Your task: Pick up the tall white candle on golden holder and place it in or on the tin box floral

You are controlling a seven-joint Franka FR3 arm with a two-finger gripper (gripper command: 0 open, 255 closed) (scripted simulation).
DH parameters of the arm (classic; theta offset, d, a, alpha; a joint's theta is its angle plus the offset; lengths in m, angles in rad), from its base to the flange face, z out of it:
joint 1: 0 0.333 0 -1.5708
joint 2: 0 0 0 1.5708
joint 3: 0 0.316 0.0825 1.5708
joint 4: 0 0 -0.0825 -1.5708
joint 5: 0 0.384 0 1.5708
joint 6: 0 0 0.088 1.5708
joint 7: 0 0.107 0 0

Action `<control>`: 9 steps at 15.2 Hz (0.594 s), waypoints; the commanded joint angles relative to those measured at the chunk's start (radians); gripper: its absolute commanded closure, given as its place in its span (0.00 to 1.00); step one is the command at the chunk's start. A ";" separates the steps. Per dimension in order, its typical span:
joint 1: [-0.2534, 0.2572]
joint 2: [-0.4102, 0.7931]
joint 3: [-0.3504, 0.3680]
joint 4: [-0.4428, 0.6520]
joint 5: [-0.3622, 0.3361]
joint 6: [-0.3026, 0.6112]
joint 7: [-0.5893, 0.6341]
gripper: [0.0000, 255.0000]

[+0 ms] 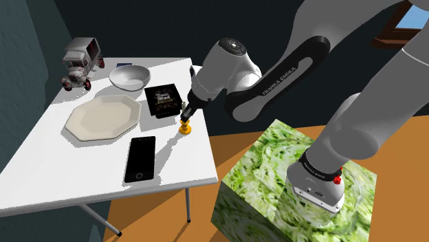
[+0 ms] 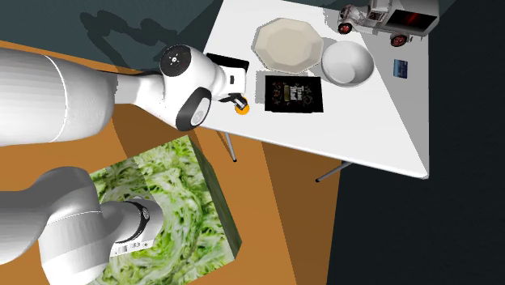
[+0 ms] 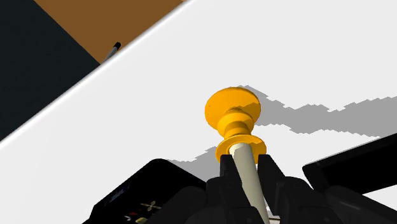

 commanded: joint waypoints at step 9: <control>0.078 -0.107 -0.052 0.022 0.165 -0.123 -0.131 1.00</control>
